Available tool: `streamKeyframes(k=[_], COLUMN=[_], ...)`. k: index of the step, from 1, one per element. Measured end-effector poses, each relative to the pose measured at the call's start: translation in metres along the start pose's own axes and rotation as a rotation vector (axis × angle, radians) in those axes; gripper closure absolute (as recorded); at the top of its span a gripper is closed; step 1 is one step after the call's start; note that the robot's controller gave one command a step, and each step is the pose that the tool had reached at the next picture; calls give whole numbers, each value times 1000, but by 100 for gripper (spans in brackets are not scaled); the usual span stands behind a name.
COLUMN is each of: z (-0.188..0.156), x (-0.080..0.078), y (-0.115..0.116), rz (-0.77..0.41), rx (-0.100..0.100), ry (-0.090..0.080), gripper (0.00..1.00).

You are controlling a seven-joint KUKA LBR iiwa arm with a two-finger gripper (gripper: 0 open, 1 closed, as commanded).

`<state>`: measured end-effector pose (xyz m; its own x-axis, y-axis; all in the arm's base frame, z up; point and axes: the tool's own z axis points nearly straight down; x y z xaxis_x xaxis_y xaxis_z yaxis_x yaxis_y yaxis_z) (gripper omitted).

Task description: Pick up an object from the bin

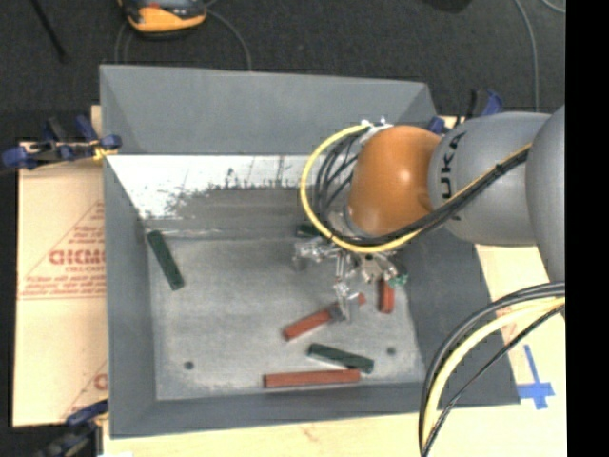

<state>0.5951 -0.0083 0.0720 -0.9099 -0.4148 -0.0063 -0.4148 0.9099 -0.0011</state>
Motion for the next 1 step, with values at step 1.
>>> streamKeyframes(k=[1], z=[0], x=[0], y=[0], rz=[0], rx=[0], ry=[0], gripper=[0])
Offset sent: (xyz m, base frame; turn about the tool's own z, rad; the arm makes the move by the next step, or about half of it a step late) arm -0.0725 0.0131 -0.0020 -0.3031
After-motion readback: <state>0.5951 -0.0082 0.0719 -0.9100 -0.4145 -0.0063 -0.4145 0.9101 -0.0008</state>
